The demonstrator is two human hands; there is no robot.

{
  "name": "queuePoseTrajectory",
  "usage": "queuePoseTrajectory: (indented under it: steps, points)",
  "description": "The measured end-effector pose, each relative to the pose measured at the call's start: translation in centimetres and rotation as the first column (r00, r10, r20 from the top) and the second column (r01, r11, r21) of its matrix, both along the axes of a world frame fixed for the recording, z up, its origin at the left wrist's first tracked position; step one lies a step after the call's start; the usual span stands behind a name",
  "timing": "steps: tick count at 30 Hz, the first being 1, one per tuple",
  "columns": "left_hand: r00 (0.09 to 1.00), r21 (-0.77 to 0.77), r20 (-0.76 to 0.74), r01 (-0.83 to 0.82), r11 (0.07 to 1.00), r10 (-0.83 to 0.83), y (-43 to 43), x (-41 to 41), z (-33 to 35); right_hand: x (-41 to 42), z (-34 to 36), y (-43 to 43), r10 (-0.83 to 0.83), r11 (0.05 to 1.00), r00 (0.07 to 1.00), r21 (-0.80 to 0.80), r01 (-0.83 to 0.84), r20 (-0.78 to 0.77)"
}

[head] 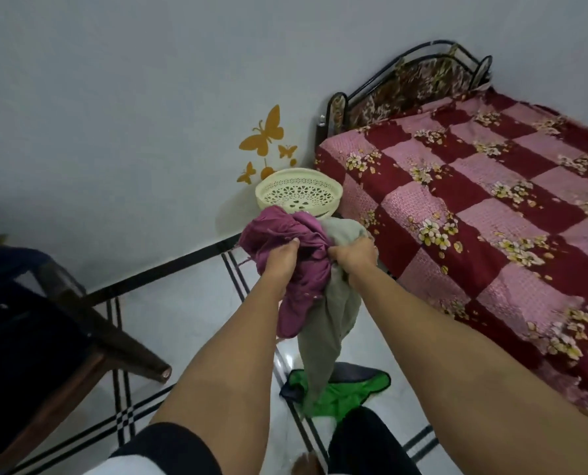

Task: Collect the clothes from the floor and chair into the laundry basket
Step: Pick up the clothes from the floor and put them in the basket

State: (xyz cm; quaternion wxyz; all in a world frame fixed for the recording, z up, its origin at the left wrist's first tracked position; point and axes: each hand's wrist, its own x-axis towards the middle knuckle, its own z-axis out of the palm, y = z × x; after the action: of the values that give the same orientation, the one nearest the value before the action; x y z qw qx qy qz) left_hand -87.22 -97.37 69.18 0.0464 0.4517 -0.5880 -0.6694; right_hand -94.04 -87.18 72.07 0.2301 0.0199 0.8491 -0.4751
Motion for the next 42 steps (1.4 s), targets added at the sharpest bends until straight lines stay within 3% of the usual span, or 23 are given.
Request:
queuePoseTrajectory:
  steps: [3, 8, 14, 20, 23, 29, 34, 42]
  points:
    - [0.991, 0.008, 0.023, -0.134, 0.991, 0.134, -3.9, -6.2, -3.6, -6.5, -2.1, -2.9, 0.016, 0.998, 1.0, 0.054, -0.016, 0.001]
    - [0.913, -0.118, 0.097, -0.384, 0.916, 0.395, -10.0, -16.9, -8.9, -17.9, -9.7, -8.2, 0.037, 0.994, 0.995, 0.098, -0.046, 0.094]
    - [0.897, 0.197, 0.181, -0.435, 0.879, 0.403, -17.9, -29.3, -19.6, -27.5, -20.1, -12.6, 0.029, 0.967, 0.972, 0.239, -0.086, 0.231]
    - [0.872, 0.171, 0.151, -0.487, 0.857, 0.466, -24.1, -36.6, -27.5, -32.4, -28.6, -14.4, 0.001, 0.941, 0.961, 0.324, -0.094, 0.275]
    - [0.856, 0.215, 0.221, -0.51, 0.833, 0.468, -25.7, -38.4, -31.3, -33.6, -31.4, -14.7, 0.014, 0.93, 0.963, 0.349, -0.111, 0.269]
    - [0.812, 0.276, 0.158, -0.583, 0.764, 0.562, -26.5, -36.8, -32.1, -32.6, -31.8, -16.3, 0.045, 0.926, 0.963, 0.351, -0.14, 0.264]
    - [0.754, 0.34, 0.088, -0.637, 0.692, 0.651, -27.6, -26.7, -28.3, -28.9, -28.2, -19.6, 0.033, 0.945, 0.966, 0.305, -0.114, 0.258]
    - [0.51, 0.386, 0.131, -0.816, 0.43, 0.85, -29.9, -10.7, -30.3, -20.5, -28.1, -26.0, -0.047, 0.959, 0.962, 0.281, -0.032, 0.271]
